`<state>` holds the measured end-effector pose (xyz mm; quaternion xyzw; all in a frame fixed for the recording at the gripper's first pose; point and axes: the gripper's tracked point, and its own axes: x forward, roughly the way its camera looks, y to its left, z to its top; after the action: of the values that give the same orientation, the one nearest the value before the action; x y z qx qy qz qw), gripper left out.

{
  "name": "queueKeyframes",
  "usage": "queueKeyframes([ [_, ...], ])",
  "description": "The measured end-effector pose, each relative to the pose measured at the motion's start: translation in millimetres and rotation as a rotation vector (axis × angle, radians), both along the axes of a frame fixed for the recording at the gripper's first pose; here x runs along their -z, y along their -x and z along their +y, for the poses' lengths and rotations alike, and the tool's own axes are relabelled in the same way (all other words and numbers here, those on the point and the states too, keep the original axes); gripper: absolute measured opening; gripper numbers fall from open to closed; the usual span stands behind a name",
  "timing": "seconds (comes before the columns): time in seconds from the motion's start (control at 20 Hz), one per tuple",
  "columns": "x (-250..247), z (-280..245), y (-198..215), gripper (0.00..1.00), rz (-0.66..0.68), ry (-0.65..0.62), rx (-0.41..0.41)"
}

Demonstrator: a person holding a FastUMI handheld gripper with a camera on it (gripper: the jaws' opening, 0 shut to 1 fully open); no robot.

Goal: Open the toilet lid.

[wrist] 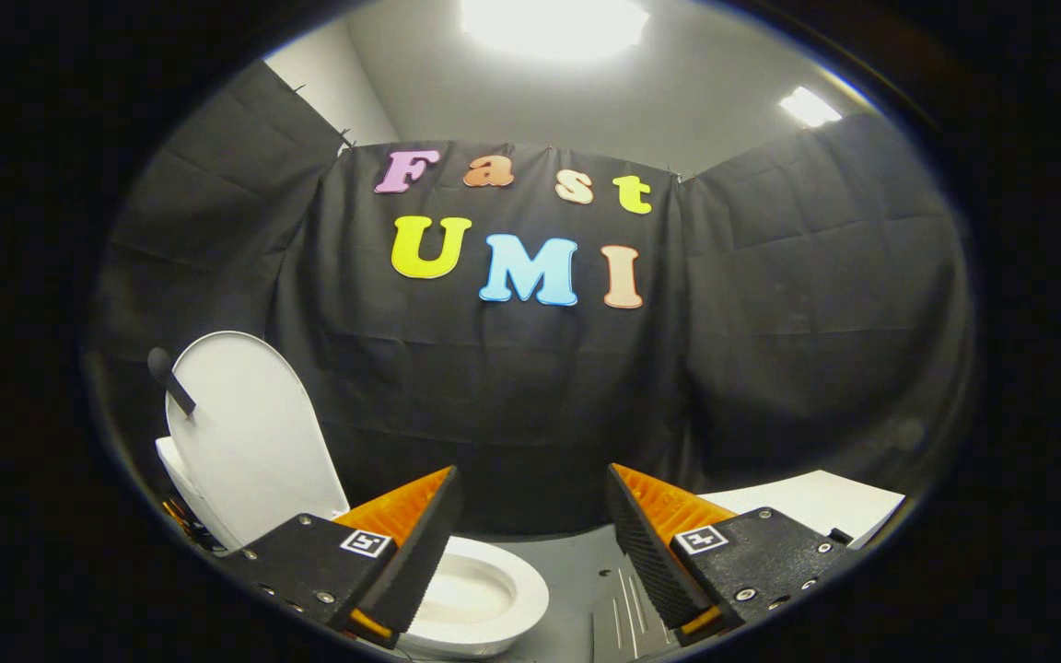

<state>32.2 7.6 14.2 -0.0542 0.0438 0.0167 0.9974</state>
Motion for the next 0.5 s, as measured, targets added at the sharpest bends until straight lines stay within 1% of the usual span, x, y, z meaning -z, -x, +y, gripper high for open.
queueKeyframes([
  [0.2,7,-23,18,0.96,-0.038,-0.056,0.075],
  [0.3,13,-26,23,0.95,-0.042,-0.077,0.099],
  [0.5,31,-22,27,0.96,-0.008,-0.064,0.109],
])
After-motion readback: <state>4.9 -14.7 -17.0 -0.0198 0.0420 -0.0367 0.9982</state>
